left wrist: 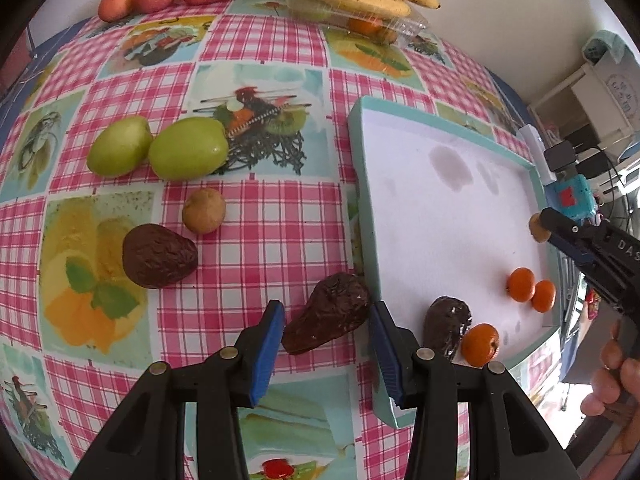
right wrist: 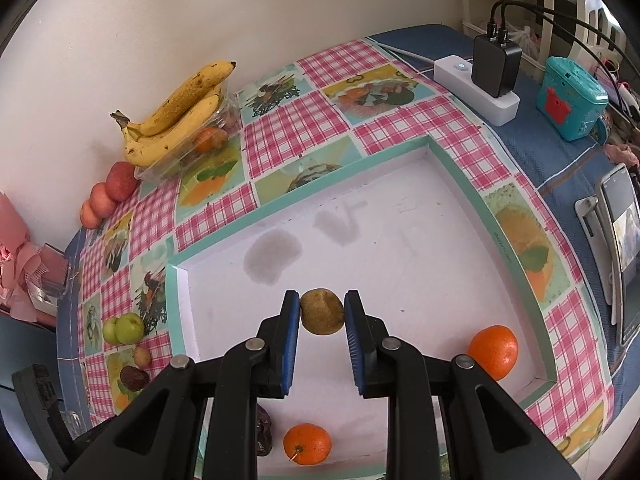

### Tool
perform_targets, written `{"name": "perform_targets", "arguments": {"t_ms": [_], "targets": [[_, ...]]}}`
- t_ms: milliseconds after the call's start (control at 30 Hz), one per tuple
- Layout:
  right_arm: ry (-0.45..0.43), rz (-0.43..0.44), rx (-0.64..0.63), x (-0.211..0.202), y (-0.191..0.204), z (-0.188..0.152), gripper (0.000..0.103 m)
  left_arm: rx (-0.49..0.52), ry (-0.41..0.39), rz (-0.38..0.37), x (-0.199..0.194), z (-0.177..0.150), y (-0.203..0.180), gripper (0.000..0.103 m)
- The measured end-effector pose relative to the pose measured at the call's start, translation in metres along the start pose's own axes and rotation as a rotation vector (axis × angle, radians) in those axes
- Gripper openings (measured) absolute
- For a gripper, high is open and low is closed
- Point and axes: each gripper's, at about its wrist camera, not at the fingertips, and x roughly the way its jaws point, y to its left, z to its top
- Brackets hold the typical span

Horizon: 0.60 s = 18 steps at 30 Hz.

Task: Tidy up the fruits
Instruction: 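Carry the date and the brown nut over the white tray with both tools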

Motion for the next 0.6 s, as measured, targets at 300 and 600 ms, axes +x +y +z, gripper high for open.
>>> {"name": "perform_targets", "arguments": {"t_ms": [300, 600], "targets": [[-0.001, 0.006, 0.009, 0.0, -0.001, 0.001, 0.024, -0.008, 0.025, -0.022, 0.012, 0.001, 0.0, 0.037], [0.002, 0.003, 0.015, 0.002, -0.002, 0.0, 0.024, -0.086, -0.048, 0.059, -0.002, 0.007, 0.024, 0.036]]}}
